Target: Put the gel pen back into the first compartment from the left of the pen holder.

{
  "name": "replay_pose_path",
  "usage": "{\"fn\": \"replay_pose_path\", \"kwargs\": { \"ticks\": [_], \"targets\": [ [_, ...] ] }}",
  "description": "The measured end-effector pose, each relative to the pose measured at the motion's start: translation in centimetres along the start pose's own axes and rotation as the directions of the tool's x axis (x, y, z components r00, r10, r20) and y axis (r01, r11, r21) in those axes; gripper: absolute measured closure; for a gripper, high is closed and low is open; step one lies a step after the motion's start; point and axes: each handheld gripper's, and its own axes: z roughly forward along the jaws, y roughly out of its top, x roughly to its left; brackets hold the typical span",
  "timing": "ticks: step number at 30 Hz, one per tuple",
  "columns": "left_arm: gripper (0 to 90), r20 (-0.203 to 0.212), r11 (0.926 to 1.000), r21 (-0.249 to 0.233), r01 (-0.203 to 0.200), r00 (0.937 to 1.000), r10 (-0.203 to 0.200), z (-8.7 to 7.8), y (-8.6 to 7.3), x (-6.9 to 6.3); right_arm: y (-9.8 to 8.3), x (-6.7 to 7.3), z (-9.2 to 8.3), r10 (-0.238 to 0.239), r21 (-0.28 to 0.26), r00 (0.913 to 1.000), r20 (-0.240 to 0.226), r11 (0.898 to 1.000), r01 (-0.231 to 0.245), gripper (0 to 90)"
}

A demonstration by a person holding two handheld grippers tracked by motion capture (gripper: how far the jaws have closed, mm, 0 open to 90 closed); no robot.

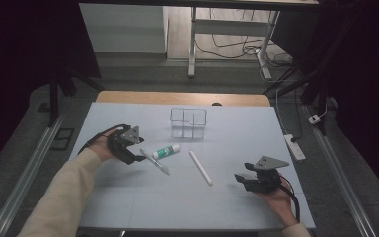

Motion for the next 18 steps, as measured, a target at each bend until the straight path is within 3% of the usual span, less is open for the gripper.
{"fn": "replay_pose_path", "kwargs": {
  "ticks": [7,13,18],
  "targets": [
    [28.8,0.02,0.9988,0.044,-0.024,0.9995,0.023,0.8,0.4,0.4,-0.1,0.0,0.2,0.002,0.015,1.0,0.007,1.0,-0.002,38.2],
    [28.9,0.044,0.993,0.097,-0.068,0.997,0.064,1.4,0.9,0.9,-0.1,-0.1,0.2,0.005,0.015,0.9999,0.014,1.0,-0.005,38.2],
    [31.2,0.054,0.9896,0.101,-0.103,0.9937,0.098,1.8,1.3,1.3,-0.1,-0.1,0.2,0.006,0.021,0.9999,0.014,1.0,-0.006,38.3]
  ]
}}
